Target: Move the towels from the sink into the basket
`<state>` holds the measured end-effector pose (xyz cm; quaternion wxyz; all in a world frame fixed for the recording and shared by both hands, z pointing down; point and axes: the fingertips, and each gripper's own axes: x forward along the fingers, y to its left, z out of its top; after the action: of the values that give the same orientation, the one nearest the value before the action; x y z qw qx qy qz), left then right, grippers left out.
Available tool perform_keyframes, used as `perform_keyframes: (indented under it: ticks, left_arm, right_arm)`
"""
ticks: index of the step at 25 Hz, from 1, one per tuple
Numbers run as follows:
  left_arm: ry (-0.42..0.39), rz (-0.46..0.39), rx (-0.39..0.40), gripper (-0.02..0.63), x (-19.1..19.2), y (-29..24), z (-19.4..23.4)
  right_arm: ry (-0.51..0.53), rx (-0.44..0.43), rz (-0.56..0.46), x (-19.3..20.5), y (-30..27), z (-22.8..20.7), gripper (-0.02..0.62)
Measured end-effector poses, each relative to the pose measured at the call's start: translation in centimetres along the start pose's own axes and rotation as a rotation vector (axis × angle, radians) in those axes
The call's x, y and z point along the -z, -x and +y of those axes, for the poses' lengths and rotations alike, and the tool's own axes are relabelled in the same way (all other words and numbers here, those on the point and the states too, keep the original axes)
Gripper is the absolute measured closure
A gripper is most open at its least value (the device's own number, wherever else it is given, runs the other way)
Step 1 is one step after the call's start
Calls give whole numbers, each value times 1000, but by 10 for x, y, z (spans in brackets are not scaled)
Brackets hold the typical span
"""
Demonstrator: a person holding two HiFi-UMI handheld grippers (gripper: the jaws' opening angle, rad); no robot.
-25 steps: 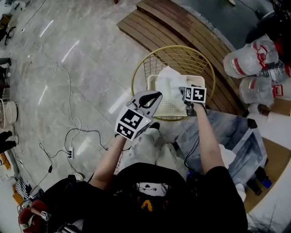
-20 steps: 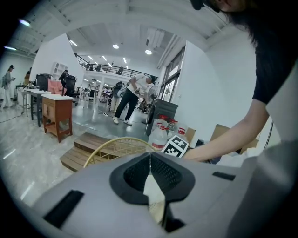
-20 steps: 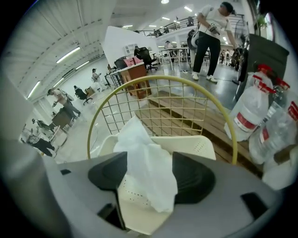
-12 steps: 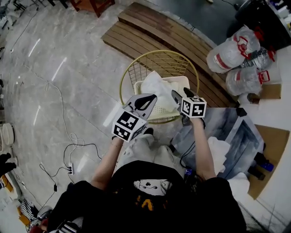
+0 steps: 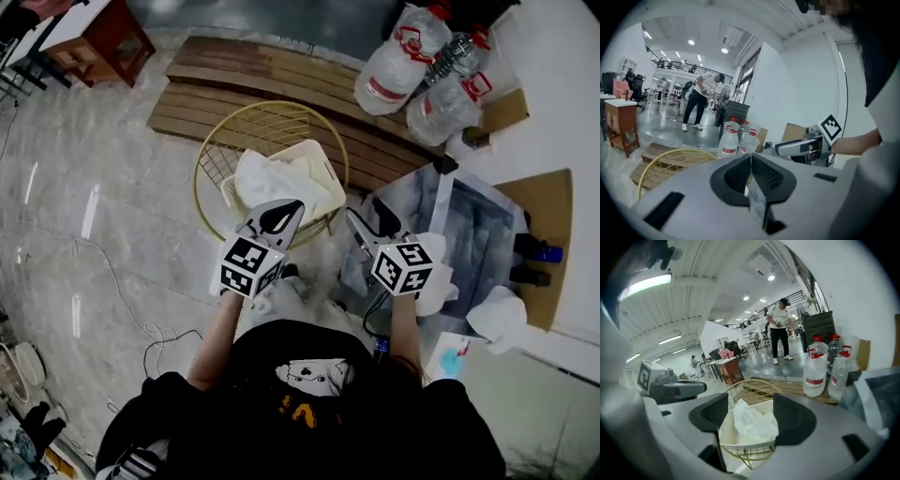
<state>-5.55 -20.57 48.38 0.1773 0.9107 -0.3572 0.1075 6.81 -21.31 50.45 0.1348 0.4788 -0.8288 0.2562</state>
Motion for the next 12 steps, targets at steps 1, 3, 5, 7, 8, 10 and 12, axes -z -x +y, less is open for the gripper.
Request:
perform_keyframes:
  ticks: [1,3,5,7,8,10,12]
  left_arm:
    - [-3,2,18,597,0,-5,-11]
    - [0,4,51,597,1,-13,-35]
    - [4,8,86,597,3,-21,-62]
    - [-4,11,123,597,4,-28,-92]
    - [-12,13,142,597,5,-32,-108]
    - [-32,23,172,597,6,-39,-140]
    - [-48,30,197,597,8,-44,-172]
  right_arm:
    - [-4,28,-16,2,19,-7,291]
    - [-2,81,-34,10,56,-22,291]
    - [15,126,-35,21,91,-36,291]
    - [30,166,-31,33,124,-48,291]
    - [33,183,-30,39,140,-55,291]
    - [30,216,-28,52,166,-68,291]
    - [22,255,-23,66,190,-82,291]
